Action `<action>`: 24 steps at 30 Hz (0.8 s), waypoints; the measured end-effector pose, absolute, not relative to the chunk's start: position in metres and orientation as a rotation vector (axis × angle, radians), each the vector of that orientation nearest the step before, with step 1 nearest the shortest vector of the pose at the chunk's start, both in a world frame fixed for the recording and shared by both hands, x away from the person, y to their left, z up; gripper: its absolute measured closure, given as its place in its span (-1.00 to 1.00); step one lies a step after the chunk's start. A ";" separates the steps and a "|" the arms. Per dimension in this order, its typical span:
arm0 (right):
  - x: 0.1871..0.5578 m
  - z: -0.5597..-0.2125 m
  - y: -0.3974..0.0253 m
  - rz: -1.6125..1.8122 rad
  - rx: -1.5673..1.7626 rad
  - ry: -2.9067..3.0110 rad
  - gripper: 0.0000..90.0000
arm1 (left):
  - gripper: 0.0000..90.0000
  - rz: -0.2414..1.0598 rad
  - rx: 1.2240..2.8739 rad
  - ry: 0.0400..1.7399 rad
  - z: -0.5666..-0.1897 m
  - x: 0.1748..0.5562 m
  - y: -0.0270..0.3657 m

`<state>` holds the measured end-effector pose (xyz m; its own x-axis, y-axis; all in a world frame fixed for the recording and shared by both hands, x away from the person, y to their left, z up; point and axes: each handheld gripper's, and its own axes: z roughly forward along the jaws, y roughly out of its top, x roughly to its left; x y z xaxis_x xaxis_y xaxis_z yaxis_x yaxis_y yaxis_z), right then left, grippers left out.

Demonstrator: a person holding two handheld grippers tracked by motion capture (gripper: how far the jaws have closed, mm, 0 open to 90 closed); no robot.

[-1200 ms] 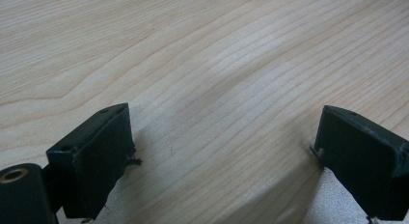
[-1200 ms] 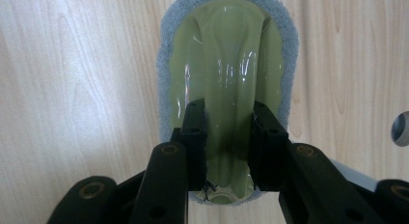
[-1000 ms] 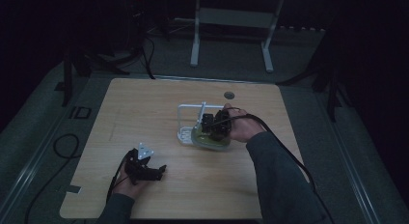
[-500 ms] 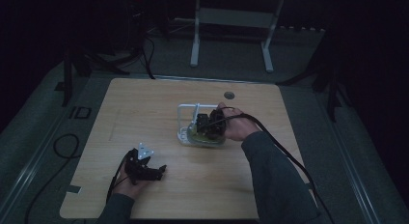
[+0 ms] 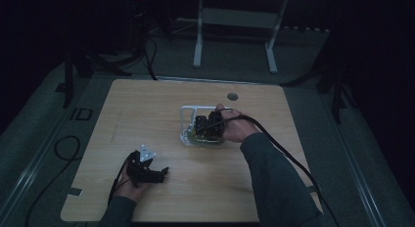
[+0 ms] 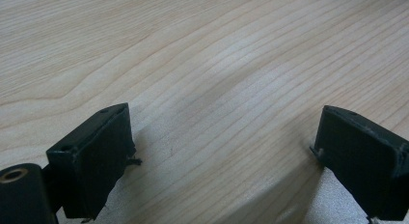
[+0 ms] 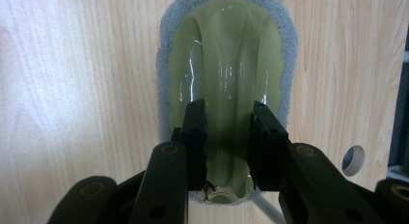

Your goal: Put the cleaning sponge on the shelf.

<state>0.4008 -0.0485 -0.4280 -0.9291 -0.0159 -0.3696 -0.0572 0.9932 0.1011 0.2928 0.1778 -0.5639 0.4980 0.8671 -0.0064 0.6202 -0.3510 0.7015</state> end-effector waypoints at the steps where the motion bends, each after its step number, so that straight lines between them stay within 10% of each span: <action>1: 0.401 -0.429 -0.048 0.152 -0.052 2.760 0.59 | -0.85 0.490 2.093 1.215 -0.564 0.293 0.178; 24: 0.406 -0.446 -0.030 0.053 -0.075 2.719 0.59 | -0.85 0.490 2.092 1.216 -0.564 0.293 0.178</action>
<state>0.4059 -0.0301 -0.4460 -0.9114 -0.0450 -0.4091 -0.0611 0.9978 0.0262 0.2928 0.1777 -0.5639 0.4978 0.8673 -0.0072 0.6202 -0.3501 0.7020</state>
